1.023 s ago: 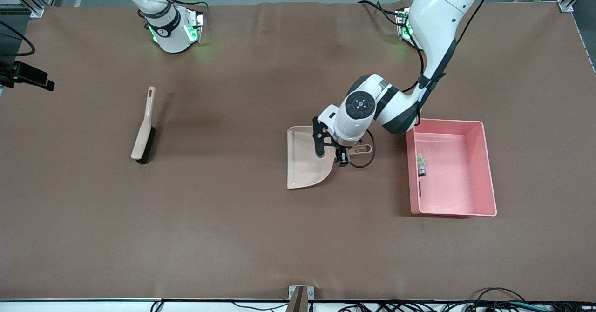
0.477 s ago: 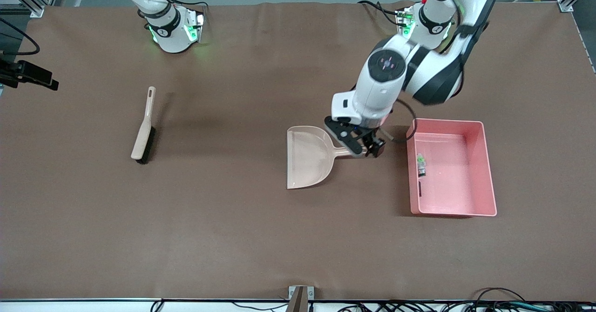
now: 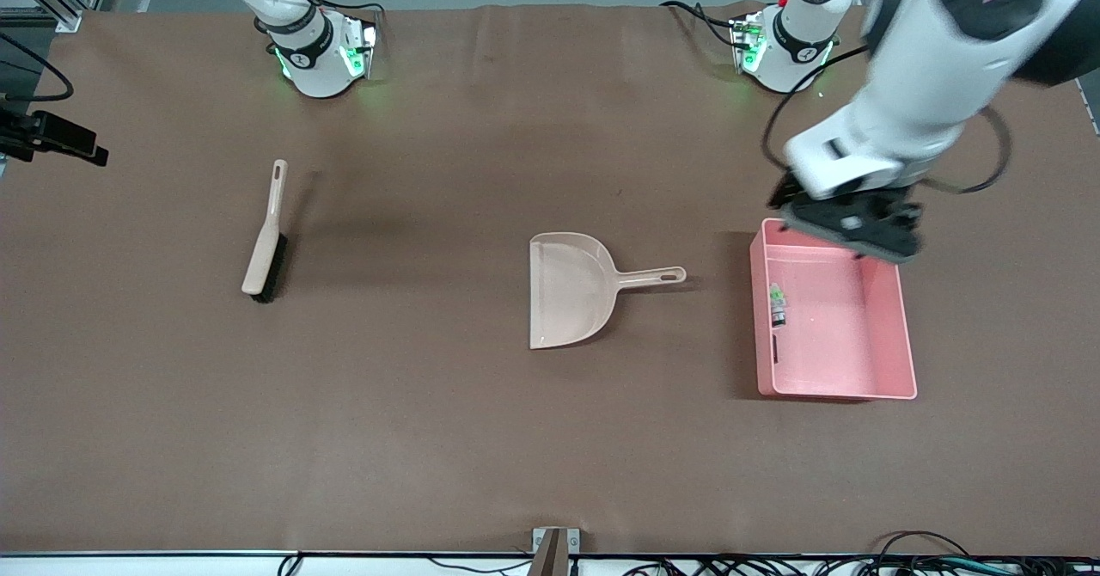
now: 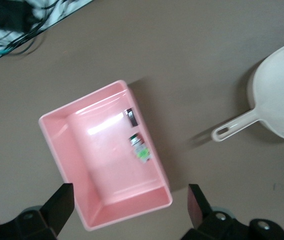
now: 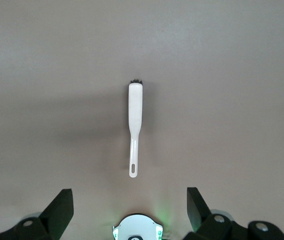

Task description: Clean e-waste and dump in bin

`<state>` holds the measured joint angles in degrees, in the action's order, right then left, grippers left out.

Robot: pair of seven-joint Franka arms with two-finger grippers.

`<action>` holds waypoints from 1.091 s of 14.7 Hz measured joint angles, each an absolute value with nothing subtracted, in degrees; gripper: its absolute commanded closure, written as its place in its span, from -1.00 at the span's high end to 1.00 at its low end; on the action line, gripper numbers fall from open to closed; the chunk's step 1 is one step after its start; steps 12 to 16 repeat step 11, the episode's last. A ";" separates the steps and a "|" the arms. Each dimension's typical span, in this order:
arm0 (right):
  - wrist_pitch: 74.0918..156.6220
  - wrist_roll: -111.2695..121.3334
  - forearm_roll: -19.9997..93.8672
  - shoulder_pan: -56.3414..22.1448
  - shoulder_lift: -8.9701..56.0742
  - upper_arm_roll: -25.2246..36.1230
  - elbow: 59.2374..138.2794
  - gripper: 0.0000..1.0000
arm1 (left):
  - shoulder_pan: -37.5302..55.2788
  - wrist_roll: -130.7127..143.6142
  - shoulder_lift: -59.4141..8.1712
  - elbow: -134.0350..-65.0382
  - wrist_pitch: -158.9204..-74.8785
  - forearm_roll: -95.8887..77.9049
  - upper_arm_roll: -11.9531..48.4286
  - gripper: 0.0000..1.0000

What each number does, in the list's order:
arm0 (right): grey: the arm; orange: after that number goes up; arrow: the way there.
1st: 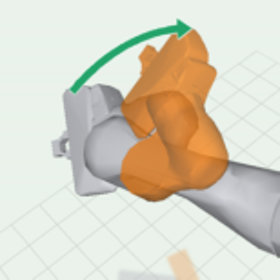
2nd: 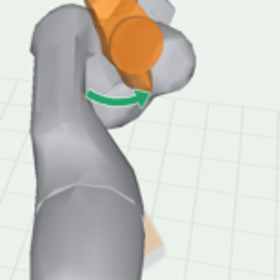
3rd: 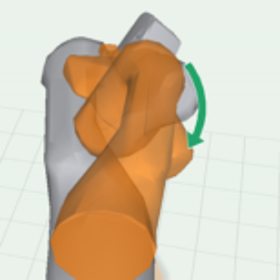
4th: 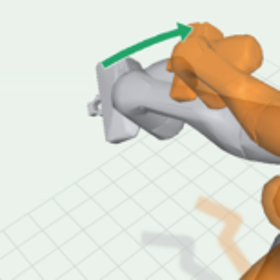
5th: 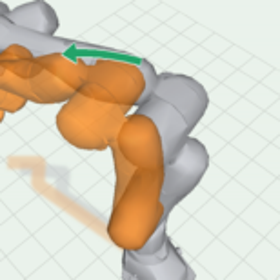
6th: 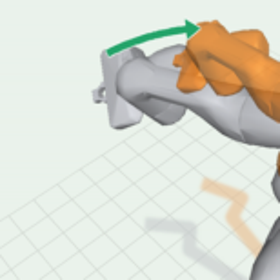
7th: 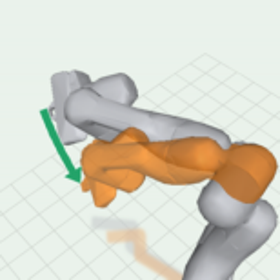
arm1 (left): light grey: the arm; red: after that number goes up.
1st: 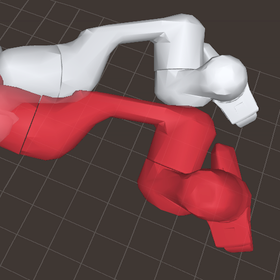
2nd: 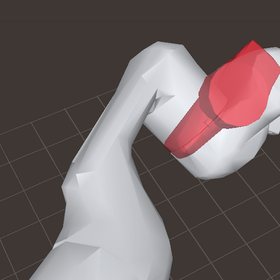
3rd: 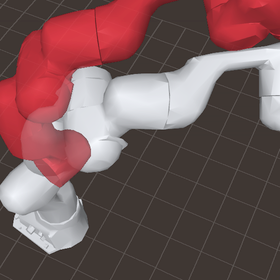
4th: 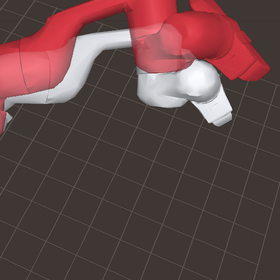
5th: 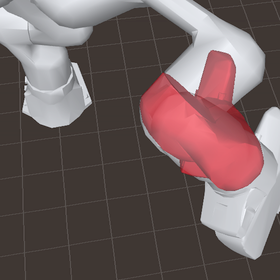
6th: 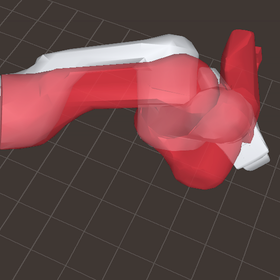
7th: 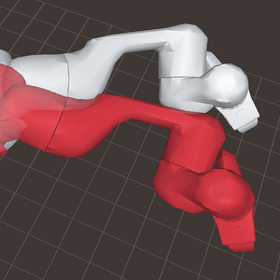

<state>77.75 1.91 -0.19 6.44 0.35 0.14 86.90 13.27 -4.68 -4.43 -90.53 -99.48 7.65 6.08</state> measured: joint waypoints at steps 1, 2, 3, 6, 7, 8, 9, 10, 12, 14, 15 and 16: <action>77.75 1.91 -0.19 6.44 0.35 0.14 86.90 1.00 | 12.62 -4.52 -2.70 -90.53 -97.70 6.92 5.08 1.00; 77.77 1.91 -0.19 6.44 0.35 0.14 86.89 1.00 | 11.51 -4.37 -1.15 -90.55 -96.35 5.43 4.49 1.00; 77.91 1.91 -0.19 6.44 0.35 0.15 86.89 1.00 | 10.08 -4.35 0.05 -90.58 -94.92 4.05 4.21 1.00; 79.79 1.91 -0.19 6.44 0.36 0.15 86.71 1.00 | 5.02 -4.33 2.54 -90.75 -90.17 1.72 4.04 1.00; 80.15 1.91 -0.19 6.44 0.35 0.14 86.54 1.00 | 3.49 -4.33 3.09 -90.91 -89.44 0.88 4.02 1.00; 80.30 1.91 -0.19 6.44 0.35 0.14 86.35 1.00 | 2.39 -4.33 3.48 -91.06 -89.01 0.36 3.98 1.00; 80.42 1.91 -0.19 6.44 0.35 0.14 86.17 1.00 | 1.82 -4.32 3.72 -91.19 -88.82 0.17 3.87 1.00; 80.51 1.91 -0.19 6.44 0.35 0.14 86.05 1.00 | 1.63 -4.25 3.83 -91.27 -88.75 0.14 3.79 1.00; 80.53 1.91 -0.19 6.44 0.35 0.14 86.01 1.00 | 1.62 -4.11 3.85 -91.31 -88.74 0.14 3.76 1.00; 80.53 1.91 -0.19 6.44 0.35 0.14 86.01 1.00 | 1.62 -4.11 3.85 -91.31 -88.74 0.14 3.76 1.00; 80.53 1.91 -0.19 6.44 0.35 0.14 86.01 1.00 | 1.62 -4.11 3.85 -91.31 -88.74 0.14 3.76 1.00; 80.53 1.91 -0.19 6.44 0.35 0.14 86.01 1.00 | 1.62 -4.11 3.85 -91.31 -88.74 0.14 3.76 1.00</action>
